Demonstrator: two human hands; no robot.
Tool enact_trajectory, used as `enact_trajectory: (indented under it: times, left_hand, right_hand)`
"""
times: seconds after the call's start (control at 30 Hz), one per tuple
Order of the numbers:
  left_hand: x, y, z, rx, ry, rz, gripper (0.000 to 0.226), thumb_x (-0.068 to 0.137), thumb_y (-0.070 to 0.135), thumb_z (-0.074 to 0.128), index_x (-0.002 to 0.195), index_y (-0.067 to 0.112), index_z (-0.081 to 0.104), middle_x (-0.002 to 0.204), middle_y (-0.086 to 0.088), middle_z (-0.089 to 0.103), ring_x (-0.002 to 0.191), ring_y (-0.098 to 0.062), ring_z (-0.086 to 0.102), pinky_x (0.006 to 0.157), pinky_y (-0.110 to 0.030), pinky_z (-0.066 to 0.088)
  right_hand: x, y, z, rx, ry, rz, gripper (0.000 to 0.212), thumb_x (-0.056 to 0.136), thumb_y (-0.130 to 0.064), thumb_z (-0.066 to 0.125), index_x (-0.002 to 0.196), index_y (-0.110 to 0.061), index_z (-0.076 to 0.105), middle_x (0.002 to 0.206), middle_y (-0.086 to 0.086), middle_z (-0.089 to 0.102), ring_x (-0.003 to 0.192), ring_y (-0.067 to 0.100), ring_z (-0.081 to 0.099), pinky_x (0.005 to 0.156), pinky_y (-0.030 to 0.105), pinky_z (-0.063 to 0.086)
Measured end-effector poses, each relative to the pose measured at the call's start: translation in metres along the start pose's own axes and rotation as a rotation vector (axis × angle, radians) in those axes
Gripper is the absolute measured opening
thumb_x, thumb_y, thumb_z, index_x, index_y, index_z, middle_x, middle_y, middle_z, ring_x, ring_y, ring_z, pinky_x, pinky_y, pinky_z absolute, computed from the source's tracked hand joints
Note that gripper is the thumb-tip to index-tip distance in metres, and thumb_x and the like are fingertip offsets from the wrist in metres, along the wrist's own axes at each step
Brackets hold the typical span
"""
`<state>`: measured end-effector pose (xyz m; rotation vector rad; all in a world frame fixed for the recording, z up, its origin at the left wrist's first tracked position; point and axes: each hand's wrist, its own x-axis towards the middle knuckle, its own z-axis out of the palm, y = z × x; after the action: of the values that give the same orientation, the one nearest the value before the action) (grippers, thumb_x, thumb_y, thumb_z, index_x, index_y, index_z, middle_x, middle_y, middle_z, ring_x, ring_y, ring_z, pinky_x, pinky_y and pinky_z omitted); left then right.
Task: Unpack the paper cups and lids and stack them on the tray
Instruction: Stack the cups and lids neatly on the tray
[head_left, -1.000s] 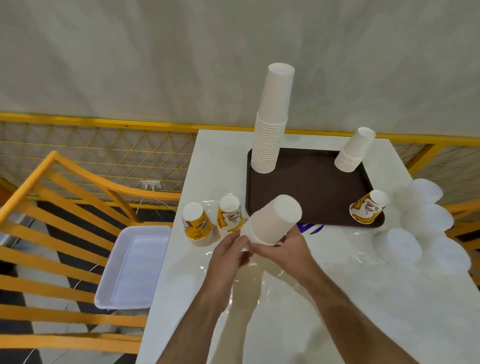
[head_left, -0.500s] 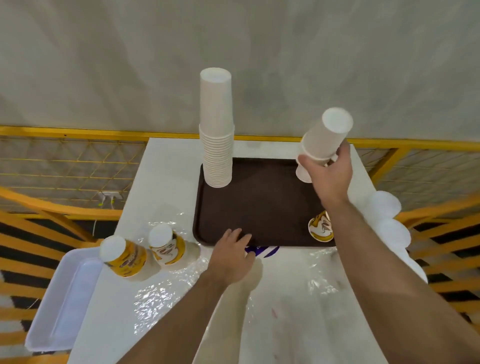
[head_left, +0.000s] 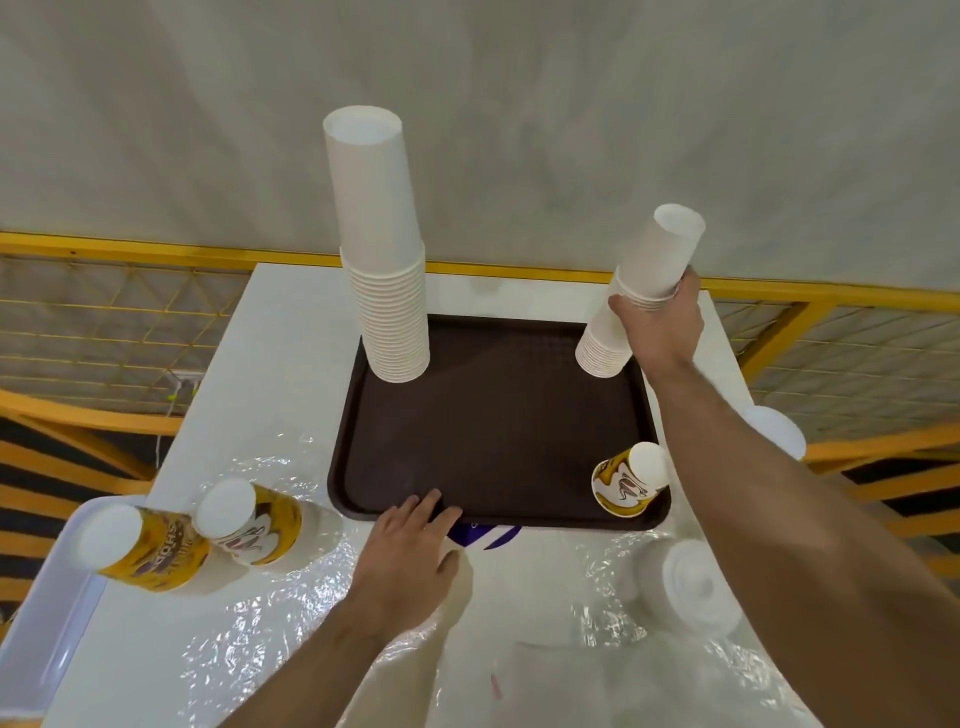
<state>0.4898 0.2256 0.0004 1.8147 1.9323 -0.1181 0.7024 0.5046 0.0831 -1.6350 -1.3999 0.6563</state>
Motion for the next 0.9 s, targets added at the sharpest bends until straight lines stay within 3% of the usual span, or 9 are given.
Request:
enact_trajectory:
  times: [0.1, 0.47, 0.57, 0.63, 0.73, 0.83, 0.9]
  left_hand:
    - [0.0, 0.0, 0.002, -0.011, 0.023, -0.006, 0.051, 0.103, 0.041, 0.035, 0.153, 0.033, 0.026, 0.165, 0.003, 0.016, 0.152, -0.02, 0.015, 0.122, -0.034, 0.008]
    - [0.0, -0.005, -0.002, -0.049, 0.008, 0.021, 0.054, 0.103, 0.04, 0.037, 0.155, 0.033, 0.023, 0.166, 0.004, 0.014, 0.152, -0.019, 0.013, 0.122, -0.033, 0.007]
    - [-0.002, -0.007, -0.005, -0.133, -0.001, 0.038, 0.054, 0.104, 0.034, 0.04, 0.155, 0.03, 0.026, 0.165, 0.003, 0.019, 0.152, -0.018, 0.013, 0.121, -0.03, 0.006]
    - [-0.011, -0.008, -0.008, -0.297, 0.077, 0.03, 0.05, 0.103, 0.027, 0.044, 0.152, 0.026, 0.036, 0.161, 0.003, 0.03, 0.15, -0.015, 0.019, 0.119, -0.024, 0.009]
    - [-0.042, -0.009, -0.015, -0.573, 0.252, -0.005, 0.038, 0.098, 0.017, 0.051, 0.135, 0.024, 0.059, 0.141, 0.01, 0.052, 0.134, -0.007, 0.041, 0.109, -0.013, 0.024]
    - [-0.084, -0.016, -0.018, -0.882, 0.43, -0.113, 0.026, 0.09, 0.006, 0.058, 0.095, 0.027, 0.071, 0.102, 0.021, 0.066, 0.104, -0.001, 0.058, 0.09, -0.014, 0.041]
    - [-0.109, -0.029, -0.017, -1.097, 0.492, -0.289, 0.027, 0.089, -0.002, 0.06, 0.083, 0.024, 0.068, 0.091, 0.017, 0.067, 0.091, -0.006, 0.063, 0.081, -0.019, 0.046]
  right_hand:
    - [-0.003, 0.016, 0.007, -0.041, -0.072, 0.045, 0.085, 0.074, -0.031, 0.085, 0.142, -0.019, 0.037, 0.137, 0.005, 0.057, 0.123, 0.031, 0.056, 0.101, 0.044, 0.049]
    - [-0.005, 0.017, 0.007, -0.14, -0.151, 0.175, 0.091, 0.075, -0.028, 0.086, 0.146, -0.02, 0.029, 0.142, 0.009, 0.05, 0.129, 0.034, 0.051, 0.106, 0.051, 0.047]
    - [-0.011, 0.002, 0.005, -0.218, -0.07, 0.277, 0.092, 0.075, -0.024, 0.086, 0.147, -0.017, 0.029, 0.144, 0.015, 0.045, 0.132, 0.038, 0.045, 0.106, 0.05, 0.045]
    - [-0.029, -0.016, 0.004, -0.246, 0.02, 0.247, 0.082, 0.079, -0.019, 0.082, 0.144, -0.016, 0.033, 0.143, 0.016, 0.045, 0.132, 0.037, 0.043, 0.104, 0.049, 0.044]
    - [-0.078, -0.047, 0.008, -0.108, 0.02, 0.074, 0.056, 0.085, -0.004, 0.072, 0.133, -0.017, 0.047, 0.133, 0.009, 0.054, 0.123, 0.026, 0.051, 0.101, 0.037, 0.049]
    - [-0.148, -0.068, 0.02, 0.041, -0.226, -0.084, 0.04, 0.088, 0.009, 0.058, 0.118, -0.017, 0.057, 0.112, 0.002, 0.062, 0.095, 0.009, 0.059, 0.078, 0.007, 0.047]
    - [-0.196, -0.073, 0.038, 0.046, -0.381, -0.104, 0.04, 0.086, 0.012, 0.056, 0.111, -0.017, 0.062, 0.101, -0.001, 0.064, 0.089, 0.008, 0.062, 0.075, 0.006, 0.047]
